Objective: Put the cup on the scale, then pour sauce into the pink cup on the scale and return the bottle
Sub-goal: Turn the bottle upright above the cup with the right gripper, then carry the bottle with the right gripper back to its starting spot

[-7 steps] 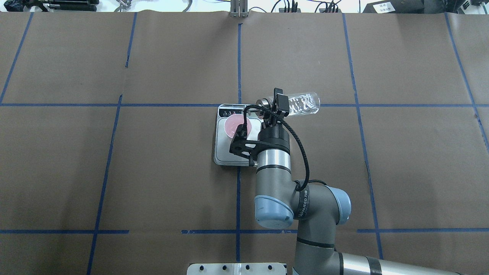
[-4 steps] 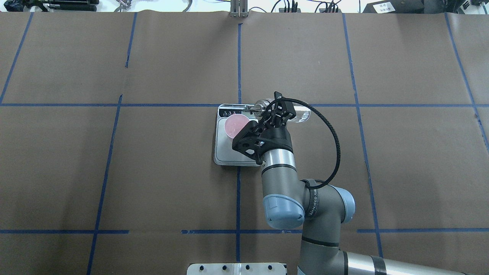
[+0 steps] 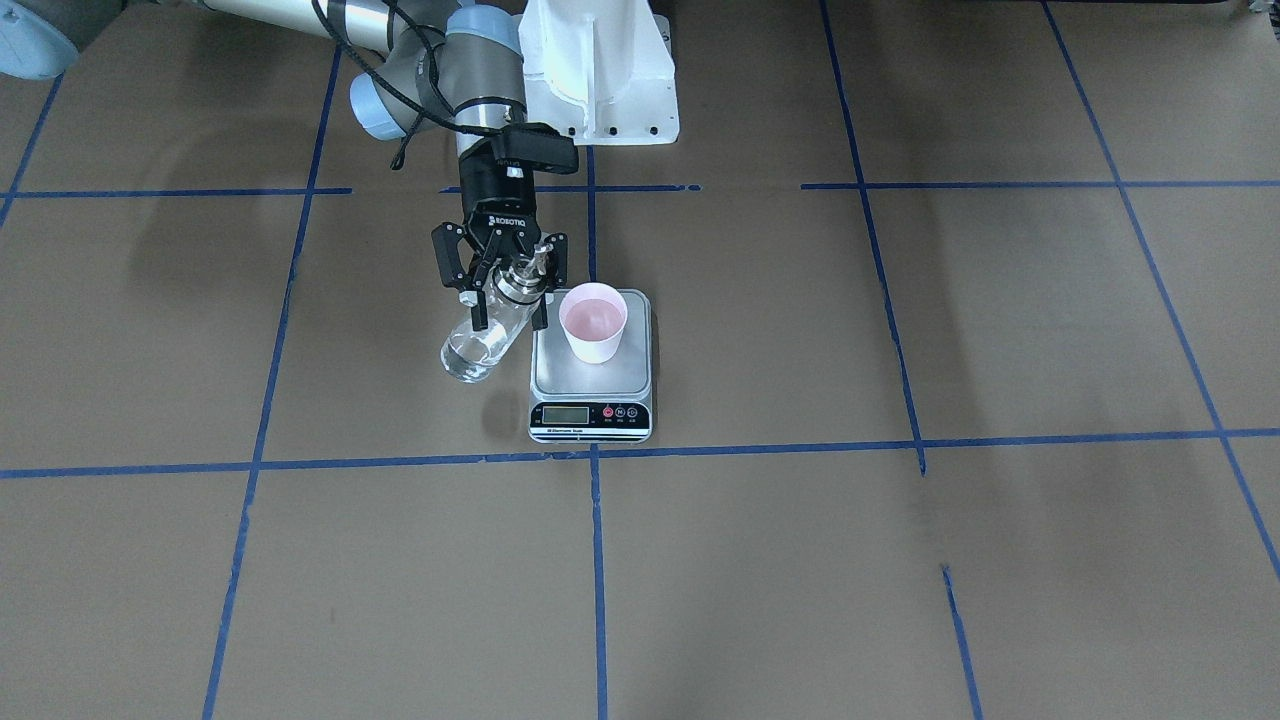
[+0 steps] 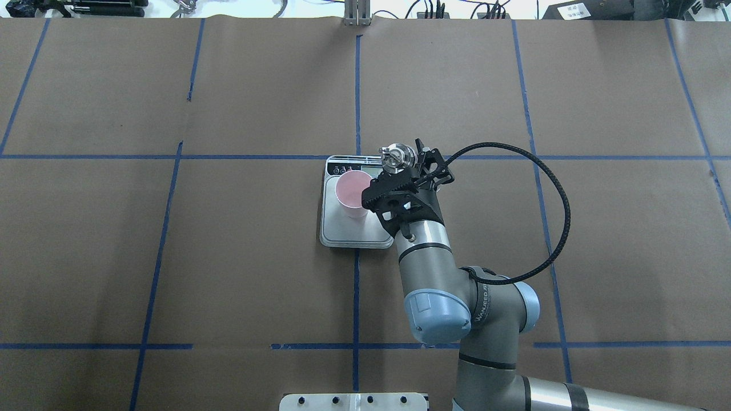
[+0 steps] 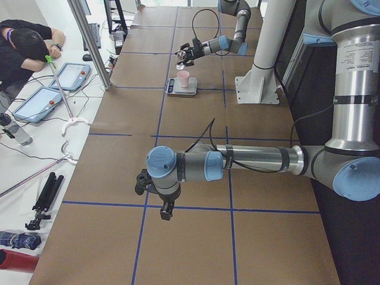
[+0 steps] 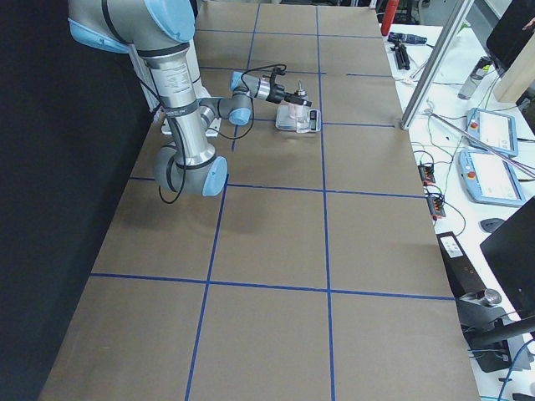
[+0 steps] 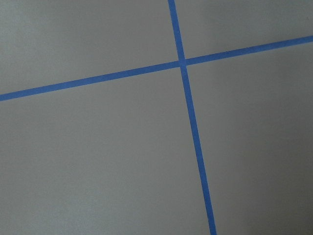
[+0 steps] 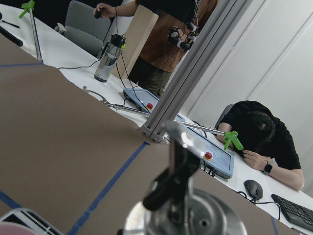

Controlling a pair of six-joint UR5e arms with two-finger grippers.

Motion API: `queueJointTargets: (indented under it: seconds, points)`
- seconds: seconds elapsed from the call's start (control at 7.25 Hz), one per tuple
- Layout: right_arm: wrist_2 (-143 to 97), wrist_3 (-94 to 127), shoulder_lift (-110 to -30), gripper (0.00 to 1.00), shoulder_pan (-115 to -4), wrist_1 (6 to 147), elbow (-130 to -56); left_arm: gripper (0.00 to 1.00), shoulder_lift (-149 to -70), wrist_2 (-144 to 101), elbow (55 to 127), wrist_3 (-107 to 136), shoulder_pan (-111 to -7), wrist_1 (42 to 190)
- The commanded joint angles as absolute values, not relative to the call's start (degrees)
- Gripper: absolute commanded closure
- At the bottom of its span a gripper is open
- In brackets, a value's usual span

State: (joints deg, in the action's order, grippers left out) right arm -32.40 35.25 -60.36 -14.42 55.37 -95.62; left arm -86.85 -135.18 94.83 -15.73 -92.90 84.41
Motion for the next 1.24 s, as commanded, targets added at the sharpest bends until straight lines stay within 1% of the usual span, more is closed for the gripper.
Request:
queueJointTargets:
  seconds: [0.0,0.14,0.41,0.69,0.83,0.97,1.1]
  points:
    - [-34.18,44.90,-61.60,1.00,-15.12,55.28,-98.96,0.00,-86.84,-135.18,94.83,-15.73,-92.90,84.29]
    - [-34.71,46.57,-62.31,1.00,-15.20,55.28,-99.75,0.00,-86.84,-135.18,94.83,-15.73,-92.90,84.29]
    - [-36.90,58.03,-65.90,1.00,-15.47,55.28,-101.42,0.00,-86.13,-135.18,94.83,-15.73,-92.90,84.64]
    - [-36.83,61.33,-73.43,1.00,-16.43,54.93,-103.17,0.00,-86.13,-135.18,94.83,-15.82,-92.90,84.64]
    - [-36.83,65.61,-78.44,1.00,-17.57,54.93,-105.71,0.00,-86.13,-135.18,95.10,-15.82,-92.90,84.64]
    - [-36.83,68.35,-81.10,1.00,-18.54,54.93,-107.21,0.00,-86.13,-135.18,95.27,-15.82,-92.90,84.55]
    - [-36.83,73.86,-81.56,1.00,-18.98,54.93,-107.14,0.00,-86.13,-135.18,95.53,-15.82,-92.90,84.46]
